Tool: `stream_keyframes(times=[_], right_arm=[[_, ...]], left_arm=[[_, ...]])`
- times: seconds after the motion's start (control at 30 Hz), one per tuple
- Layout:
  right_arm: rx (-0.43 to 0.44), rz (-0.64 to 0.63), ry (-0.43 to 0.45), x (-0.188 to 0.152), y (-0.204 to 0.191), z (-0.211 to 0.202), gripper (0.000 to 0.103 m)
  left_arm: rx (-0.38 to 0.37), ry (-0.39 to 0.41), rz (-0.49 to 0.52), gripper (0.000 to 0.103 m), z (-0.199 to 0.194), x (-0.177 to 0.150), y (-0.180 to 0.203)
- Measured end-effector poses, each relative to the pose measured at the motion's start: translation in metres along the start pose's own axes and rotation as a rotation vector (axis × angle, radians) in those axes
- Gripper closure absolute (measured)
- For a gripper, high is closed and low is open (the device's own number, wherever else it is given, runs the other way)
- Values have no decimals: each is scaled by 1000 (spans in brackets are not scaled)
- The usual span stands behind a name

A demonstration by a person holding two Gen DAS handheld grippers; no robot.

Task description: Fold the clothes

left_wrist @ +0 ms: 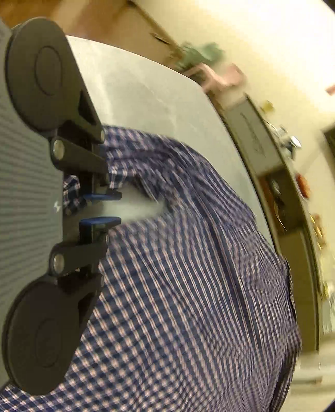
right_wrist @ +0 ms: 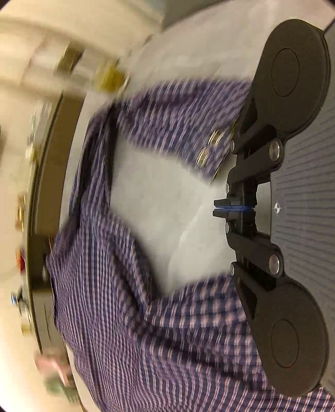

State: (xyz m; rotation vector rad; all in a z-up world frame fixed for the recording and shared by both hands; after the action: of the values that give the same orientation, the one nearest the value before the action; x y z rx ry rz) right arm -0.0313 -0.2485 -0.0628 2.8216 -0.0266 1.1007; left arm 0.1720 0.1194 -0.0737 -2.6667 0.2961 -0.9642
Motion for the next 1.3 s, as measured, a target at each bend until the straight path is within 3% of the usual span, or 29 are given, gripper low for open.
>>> stream_keyframes(times=[0.03, 0.1, 0.13, 0.17, 0.23, 0.27, 0.3, 0.33, 0.5, 0.57, 0.6, 0.63, 0.67, 0.7, 0.83, 0.9, 1.0, 1.17, 1.23, 1.3], right_arm=[[9, 13, 34, 1, -1, -2, 101], [142, 46, 89, 3, -11, -15, 84], [208, 39, 88, 3, -21, -15, 52], [261, 24, 82, 3, -31, -12, 35], [287, -45, 44, 4, -48, 3, 44], [269, -69, 24, 2, -51, 6, 75], [252, -93, 4, -1, -55, 9, 93], [236, -108, -13, -3, -57, 9, 101], [195, -43, -63, -17, -34, -30, 101], [176, -42, -88, -23, -28, -46, 100], [157, -135, -119, -29, -33, -54, 98], [142, -216, -127, -30, -37, -65, 86], [145, -250, -109, -27, -41, -71, 66], [149, -275, -83, -22, -43, -76, 59], [168, -220, 115, 44, -36, -81, 54], [175, -215, 160, 83, -40, -53, 54], [180, -220, 168, 132, -50, 6, 54], [165, -218, 66, 192, -64, 122, 56], [129, -169, -6, 216, -51, 167, 57], [32, -92, -31, 243, -26, 203, 60]], left_arm=[[-36, 24, -8, 90, -12, 2, 1], [-141, 82, -11, 89, -40, 6, 9], [-208, 102, -13, 87, -53, 7, 15], [-270, 109, -10, 86, -61, 5, 23], [-356, 94, 19, 86, -67, -2, 42], [-359, 76, 44, 86, -64, -8, 51], [-332, 55, 67, 86, -57, -14, 56], [-297, 34, 89, 87, -50, -21, 59], [-99, 27, 115, 88, -39, -39, 34], [-82, 37, 99, 88, -47, -40, 27], [-79, 44, 89, 88, -52, -40, 23], [-76, 50, 79, 89, -57, -40, 20], [-73, 56, 69, 89, -62, -40, 17], [-70, 63, 59, 89, -67, -40, 13], [-281, 140, 23, 86, -110, -39, 35], [-349, 137, 39, 86, -116, -46, 55], [-355, 127, 139, 86, -113, -63, 86], [-336, 87, 181, 85, -93, -75, 90], [-342, 74, 174, 85, -90, -74, 85], [-350, 65, 168, 85, -85, -73, 78]])
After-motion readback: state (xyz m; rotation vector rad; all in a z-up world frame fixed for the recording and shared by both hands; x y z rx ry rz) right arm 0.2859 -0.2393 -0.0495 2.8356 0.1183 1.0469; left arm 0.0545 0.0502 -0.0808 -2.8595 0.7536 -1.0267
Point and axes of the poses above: each gripper's, at about its wrist camera, not at the fingertips, and z roughly the way its jaws point, y to its right, x to its top, the point moved 2 cm from there along z, roughly the way its jaws point
